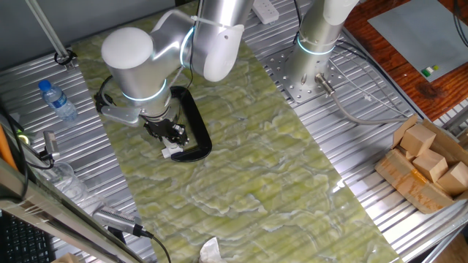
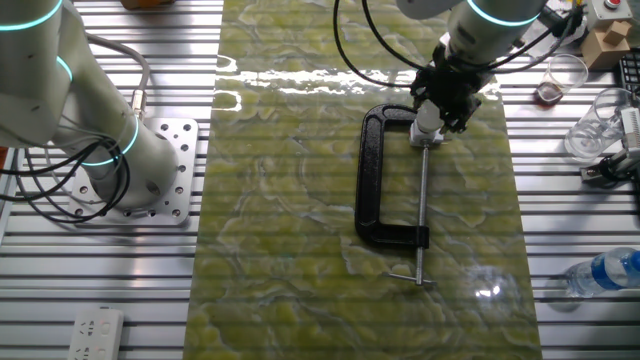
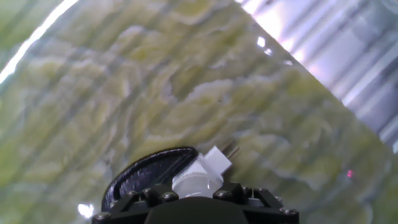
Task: Take out the light bulb by rotating it
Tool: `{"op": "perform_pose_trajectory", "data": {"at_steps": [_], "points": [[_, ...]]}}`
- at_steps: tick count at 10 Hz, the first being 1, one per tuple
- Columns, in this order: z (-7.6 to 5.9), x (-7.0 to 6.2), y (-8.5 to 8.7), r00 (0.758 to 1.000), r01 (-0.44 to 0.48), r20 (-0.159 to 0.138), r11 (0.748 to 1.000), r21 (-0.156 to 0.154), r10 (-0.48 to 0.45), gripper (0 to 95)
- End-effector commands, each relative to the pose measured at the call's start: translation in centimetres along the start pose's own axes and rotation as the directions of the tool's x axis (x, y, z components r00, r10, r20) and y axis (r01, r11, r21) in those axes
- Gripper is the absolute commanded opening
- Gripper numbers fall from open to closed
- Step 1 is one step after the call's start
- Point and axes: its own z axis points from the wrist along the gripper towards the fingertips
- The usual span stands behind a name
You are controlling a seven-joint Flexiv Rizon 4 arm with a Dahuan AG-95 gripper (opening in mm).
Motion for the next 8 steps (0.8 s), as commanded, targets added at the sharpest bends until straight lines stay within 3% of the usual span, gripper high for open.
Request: {"op": "perform_pose_trajectory", "data": {"at_steps": [1, 8], "points": [[-0.01, 0.01, -0.03, 0.958, -0.286, 0.006, 0.958, -0.011, 0.286, 57.0], [0.02, 0.05, -0.04, 0.895, -0.445, 0.0, 0.895, -0.014, 0.445, 57.0]]}}
